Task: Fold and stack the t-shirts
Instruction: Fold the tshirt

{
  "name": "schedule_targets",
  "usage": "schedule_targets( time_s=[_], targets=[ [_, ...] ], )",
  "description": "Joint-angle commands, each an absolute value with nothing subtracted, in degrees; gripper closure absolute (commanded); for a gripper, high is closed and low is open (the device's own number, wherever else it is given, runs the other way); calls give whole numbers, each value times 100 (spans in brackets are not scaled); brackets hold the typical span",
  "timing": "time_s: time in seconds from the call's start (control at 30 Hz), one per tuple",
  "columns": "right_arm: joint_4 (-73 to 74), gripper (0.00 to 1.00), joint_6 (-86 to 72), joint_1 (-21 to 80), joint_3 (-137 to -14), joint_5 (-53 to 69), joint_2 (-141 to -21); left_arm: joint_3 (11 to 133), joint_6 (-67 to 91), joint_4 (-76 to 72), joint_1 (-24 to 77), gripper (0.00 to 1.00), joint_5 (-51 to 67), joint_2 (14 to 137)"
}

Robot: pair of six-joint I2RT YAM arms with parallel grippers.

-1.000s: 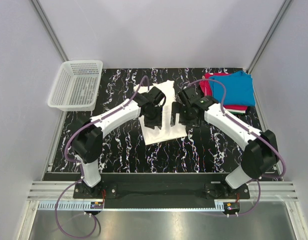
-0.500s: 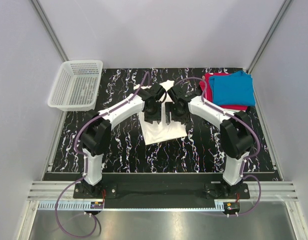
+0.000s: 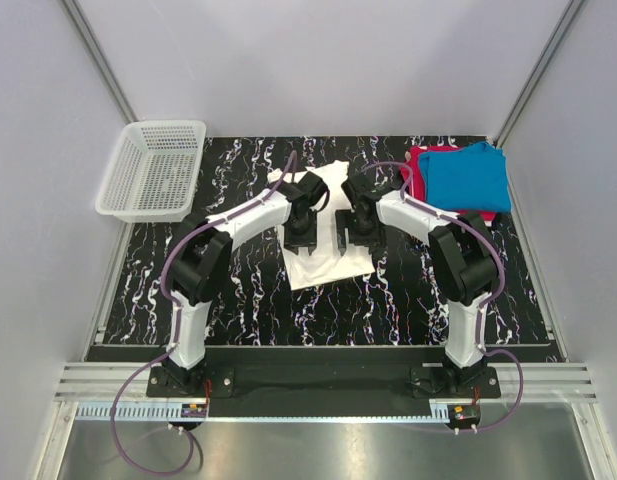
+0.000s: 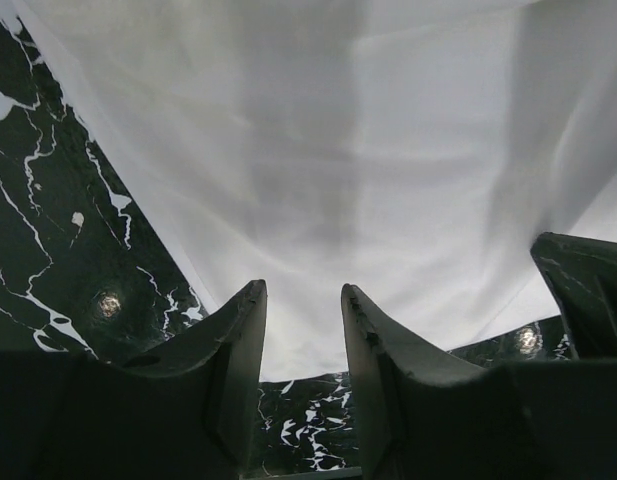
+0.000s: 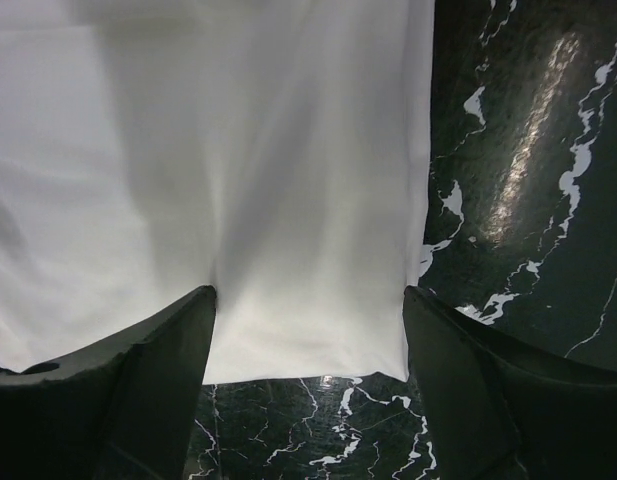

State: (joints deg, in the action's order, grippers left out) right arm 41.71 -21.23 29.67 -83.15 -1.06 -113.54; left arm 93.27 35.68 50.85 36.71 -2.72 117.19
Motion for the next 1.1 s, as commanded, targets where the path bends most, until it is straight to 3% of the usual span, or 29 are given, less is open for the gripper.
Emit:
schedule_targets(
  time_s=[0.0, 0.67, 1.07],
  targets=[
    [4052, 18, -2074, 2988, -8139, 193, -11390, 9088, 3691, 4948, 3726, 60, -352, 11672],
    [3744, 20, -2504, 3006, -7058, 492, -11101, 7928, 3771, 4509, 4078, 60, -712, 11540],
    [3656, 21, -3541, 3831, -6715, 720, -10617, 7208, 3367, 4430, 4087, 60, -870, 10881]
  ],
)
